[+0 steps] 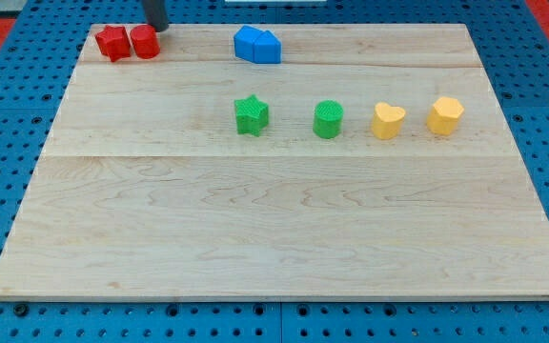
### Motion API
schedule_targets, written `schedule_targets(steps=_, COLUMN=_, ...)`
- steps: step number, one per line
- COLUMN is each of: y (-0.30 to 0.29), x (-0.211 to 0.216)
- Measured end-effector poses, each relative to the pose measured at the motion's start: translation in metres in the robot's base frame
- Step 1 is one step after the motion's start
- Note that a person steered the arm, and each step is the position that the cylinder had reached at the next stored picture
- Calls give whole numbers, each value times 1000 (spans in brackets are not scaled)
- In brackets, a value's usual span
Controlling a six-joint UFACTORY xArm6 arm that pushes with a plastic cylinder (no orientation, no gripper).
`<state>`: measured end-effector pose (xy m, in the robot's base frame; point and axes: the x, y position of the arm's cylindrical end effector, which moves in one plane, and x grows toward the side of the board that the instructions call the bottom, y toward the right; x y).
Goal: Move red star and red circle towards down
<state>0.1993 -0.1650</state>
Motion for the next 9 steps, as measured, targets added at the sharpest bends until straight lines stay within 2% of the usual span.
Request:
schedule_targets(steps=1, y=-4, x=33)
schedule_targets(steps=2, y=-33, x=38)
schedule_targets(steps=3, y=-26, x=-5)
schedule_targets(steps=4, y=-45, x=-8)
schedule_targets(steps=5, y=-117, x=0)
schedule_targets(steps=6, y=-98, x=22)
schedule_targets(steps=8, y=-67, x=-7)
schedule_targets(steps=9, y=-54, x=21)
